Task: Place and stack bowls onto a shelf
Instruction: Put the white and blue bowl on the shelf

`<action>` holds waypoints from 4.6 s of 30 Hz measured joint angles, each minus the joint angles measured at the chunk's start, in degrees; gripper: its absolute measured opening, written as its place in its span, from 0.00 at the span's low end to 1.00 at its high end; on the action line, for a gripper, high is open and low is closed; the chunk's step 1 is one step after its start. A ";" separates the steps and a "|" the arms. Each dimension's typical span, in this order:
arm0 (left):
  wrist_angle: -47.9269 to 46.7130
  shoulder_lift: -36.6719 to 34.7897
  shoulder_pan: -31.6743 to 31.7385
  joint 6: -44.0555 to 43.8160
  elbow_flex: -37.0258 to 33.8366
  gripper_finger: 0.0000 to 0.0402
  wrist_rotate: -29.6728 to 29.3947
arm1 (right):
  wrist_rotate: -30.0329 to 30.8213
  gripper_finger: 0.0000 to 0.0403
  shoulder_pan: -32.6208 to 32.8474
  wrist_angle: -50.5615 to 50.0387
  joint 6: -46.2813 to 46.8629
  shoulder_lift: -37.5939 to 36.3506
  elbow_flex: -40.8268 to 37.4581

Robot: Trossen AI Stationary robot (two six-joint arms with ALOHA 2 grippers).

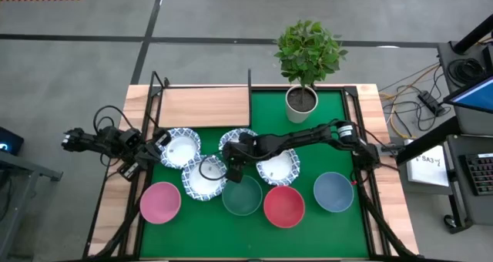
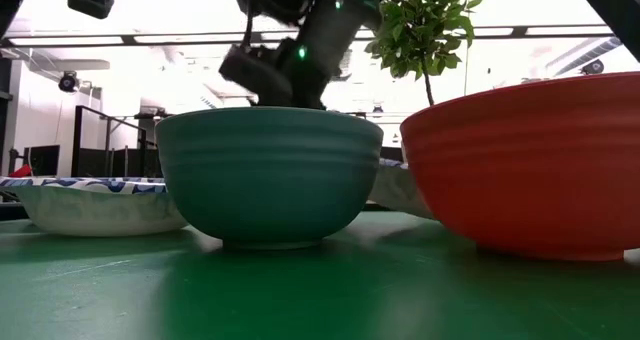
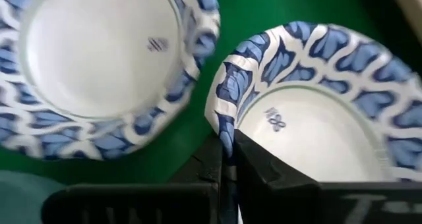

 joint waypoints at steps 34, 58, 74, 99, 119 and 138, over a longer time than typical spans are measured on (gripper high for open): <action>-0.01 0.00 0.01 0.00 0.00 0.00 0.00 | 16.87 0.03 -2.64 22.83 -33.05 2.83 10.67; -0.57 -0.28 0.01 -0.02 0.00 0.00 0.11 | 16.28 0.15 -8.27 28.30 -29.29 10.23 10.50; -0.72 -0.28 -0.01 -0.02 0.00 0.00 0.07 | 8.83 0.48 -9.19 15.73 -13.41 8.38 13.54; -1.07 -0.28 0.01 0.00 0.00 0.00 -0.02 | 12.81 0.02 -11.12 -12.65 -16.07 7.98 18.84; -1.09 -0.28 0.01 0.20 0.00 0.00 0.00 | 12.01 0.02 -10.91 -3.18 -18.61 8.11 19.90; -1.11 -0.28 0.00 0.22 0.00 0.00 0.00 | 6.29 0.02 -12.45 5.94 -20.30 8.66 14.48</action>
